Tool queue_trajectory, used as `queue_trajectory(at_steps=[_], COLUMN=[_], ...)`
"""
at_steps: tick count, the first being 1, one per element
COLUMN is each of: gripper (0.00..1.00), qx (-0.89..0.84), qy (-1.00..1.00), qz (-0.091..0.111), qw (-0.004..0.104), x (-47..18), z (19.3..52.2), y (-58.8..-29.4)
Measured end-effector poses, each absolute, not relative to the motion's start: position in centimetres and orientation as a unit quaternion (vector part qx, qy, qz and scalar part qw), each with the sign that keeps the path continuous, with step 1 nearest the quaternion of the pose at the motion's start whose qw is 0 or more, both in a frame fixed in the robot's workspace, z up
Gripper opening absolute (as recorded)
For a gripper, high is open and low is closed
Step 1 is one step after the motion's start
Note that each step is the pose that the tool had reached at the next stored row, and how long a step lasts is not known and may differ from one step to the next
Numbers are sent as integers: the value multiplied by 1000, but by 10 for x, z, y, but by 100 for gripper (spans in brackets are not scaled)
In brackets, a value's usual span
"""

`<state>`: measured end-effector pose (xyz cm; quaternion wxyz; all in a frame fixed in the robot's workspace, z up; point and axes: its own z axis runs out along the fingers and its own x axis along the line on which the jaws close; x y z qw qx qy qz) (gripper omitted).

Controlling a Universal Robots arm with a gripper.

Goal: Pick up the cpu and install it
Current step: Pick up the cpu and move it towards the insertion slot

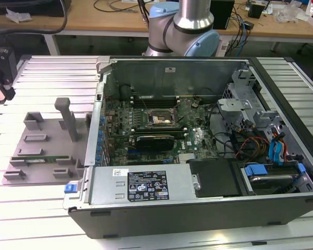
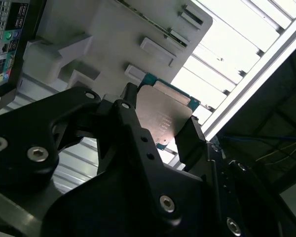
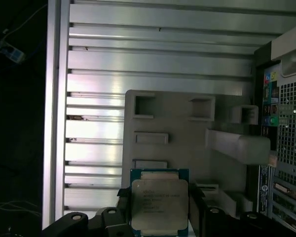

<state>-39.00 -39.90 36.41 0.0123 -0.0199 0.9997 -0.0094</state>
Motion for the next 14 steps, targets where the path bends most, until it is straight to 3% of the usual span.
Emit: queue_trajectory(at_steps=[14], gripper=[55], qx=[-20], qy=[1000], qz=[-13], qw=[12], x=[-390], z=[395], y=[-399])
